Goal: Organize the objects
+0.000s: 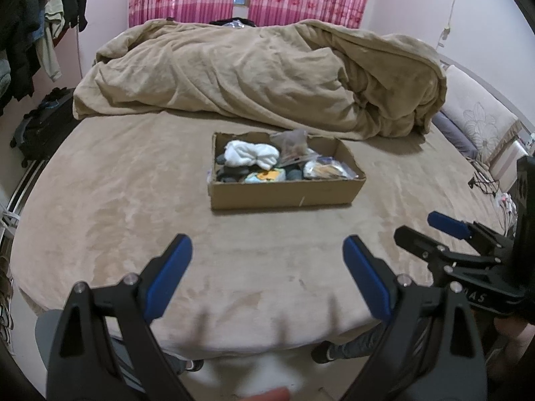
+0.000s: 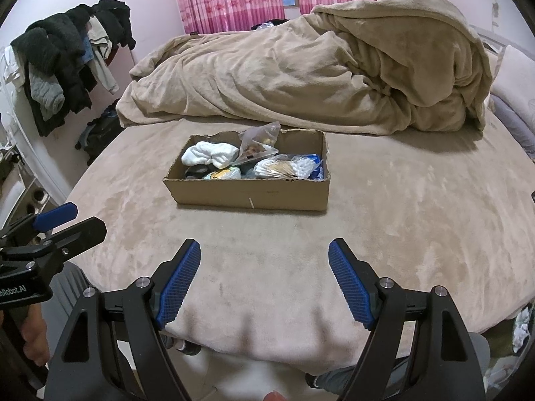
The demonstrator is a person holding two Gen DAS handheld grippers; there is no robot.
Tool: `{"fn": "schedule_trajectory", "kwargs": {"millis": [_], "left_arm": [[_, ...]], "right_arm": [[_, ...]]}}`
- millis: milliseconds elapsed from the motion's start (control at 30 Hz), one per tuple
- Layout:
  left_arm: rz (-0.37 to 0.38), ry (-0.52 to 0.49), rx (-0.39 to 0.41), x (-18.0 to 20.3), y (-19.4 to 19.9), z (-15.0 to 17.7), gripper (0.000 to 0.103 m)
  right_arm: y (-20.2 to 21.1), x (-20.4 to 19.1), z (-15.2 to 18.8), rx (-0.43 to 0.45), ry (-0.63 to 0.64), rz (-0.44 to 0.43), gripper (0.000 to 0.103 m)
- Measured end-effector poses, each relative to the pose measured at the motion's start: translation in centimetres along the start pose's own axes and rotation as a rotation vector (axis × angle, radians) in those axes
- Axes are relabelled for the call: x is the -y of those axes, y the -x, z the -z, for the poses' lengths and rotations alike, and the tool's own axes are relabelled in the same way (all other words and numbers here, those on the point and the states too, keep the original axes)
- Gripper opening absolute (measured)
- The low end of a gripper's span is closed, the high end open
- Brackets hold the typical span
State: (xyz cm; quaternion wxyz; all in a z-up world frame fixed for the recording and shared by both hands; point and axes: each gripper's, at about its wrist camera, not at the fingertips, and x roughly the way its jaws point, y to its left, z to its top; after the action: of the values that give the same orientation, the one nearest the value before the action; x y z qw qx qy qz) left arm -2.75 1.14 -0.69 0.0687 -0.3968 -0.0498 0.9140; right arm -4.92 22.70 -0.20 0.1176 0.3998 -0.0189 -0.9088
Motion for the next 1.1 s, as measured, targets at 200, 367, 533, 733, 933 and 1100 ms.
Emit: {"fn": "schedule_trajectory", "kwargs": {"millis": [200, 367, 533, 733, 933, 1100], "left_arm": [[0.013, 0.015, -0.004, -0.12, 0.01, -0.08, 0.093], [0.021, 0.03, -0.006, -0.33, 0.06, -0.04, 0.093], [0.023, 0.026, -0.002, -0.42, 0.1, 0.01, 0.093], [0.029, 0.028, -0.005, -0.48, 0.08, 0.06, 0.093], [0.032, 0.029, -0.004, -0.49, 0.09, 0.11, 0.093], [0.035, 0.032, -0.007, -0.52, 0.09, 0.18, 0.093]], "right_arm": [[0.05, 0.03, -0.02, -0.005, 0.002, -0.002, 0.082], [0.17, -0.19, -0.08, -0.001, 0.004, -0.003, 0.082], [0.36, -0.34, -0.31, 0.008, 0.002, 0.002, 0.082], [0.4, -0.28, -0.43, 0.008, -0.001, 0.003, 0.082], [0.39, -0.11, -0.46, 0.01, -0.006, 0.001, 0.082], [0.4, 0.03, -0.45, 0.01, -0.008, 0.002, 0.082]]}}
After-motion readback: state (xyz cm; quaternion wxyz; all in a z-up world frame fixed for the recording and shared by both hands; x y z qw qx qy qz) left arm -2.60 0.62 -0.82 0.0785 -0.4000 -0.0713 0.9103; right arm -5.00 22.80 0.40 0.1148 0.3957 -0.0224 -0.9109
